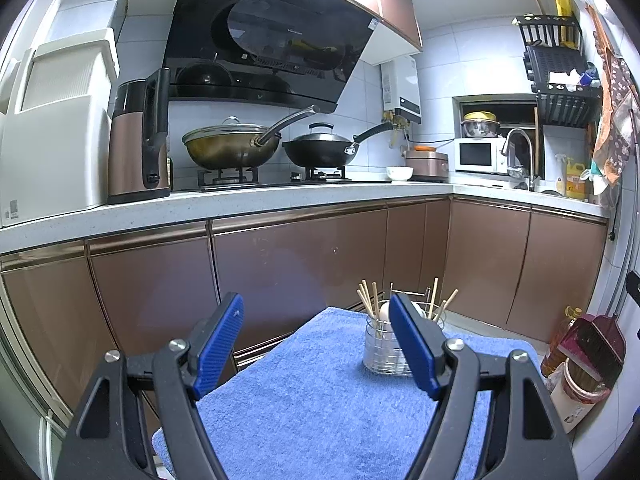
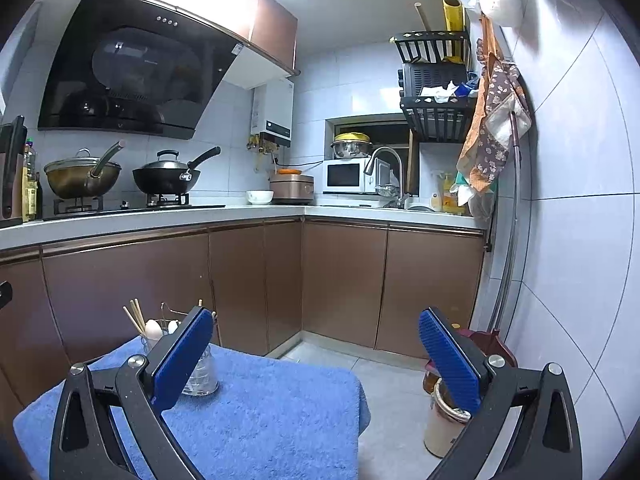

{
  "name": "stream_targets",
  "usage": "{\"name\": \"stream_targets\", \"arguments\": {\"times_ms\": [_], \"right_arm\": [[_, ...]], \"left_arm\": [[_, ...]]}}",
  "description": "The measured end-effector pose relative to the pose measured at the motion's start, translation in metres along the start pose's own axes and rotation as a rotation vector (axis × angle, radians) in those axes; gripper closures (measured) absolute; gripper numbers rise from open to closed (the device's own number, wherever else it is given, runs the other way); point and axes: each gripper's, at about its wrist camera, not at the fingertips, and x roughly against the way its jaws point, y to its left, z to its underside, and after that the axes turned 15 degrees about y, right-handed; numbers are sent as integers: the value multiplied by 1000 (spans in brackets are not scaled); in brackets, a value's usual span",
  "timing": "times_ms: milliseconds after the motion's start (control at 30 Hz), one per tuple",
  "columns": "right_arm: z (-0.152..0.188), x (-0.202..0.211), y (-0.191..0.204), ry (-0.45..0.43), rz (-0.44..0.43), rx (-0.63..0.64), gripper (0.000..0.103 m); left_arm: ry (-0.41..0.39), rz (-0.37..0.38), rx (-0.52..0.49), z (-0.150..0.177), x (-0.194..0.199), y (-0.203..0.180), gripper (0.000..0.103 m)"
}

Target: Organize utensils

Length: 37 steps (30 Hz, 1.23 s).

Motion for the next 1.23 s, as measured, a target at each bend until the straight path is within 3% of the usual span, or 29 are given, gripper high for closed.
{"name": "stream_targets", "arguments": {"times_ms": [1233], "right_arm": [[1, -23, 2, 36, -19, 35, 0]], "left_arm": [[26, -30, 11, 0, -14, 4, 29]]}}
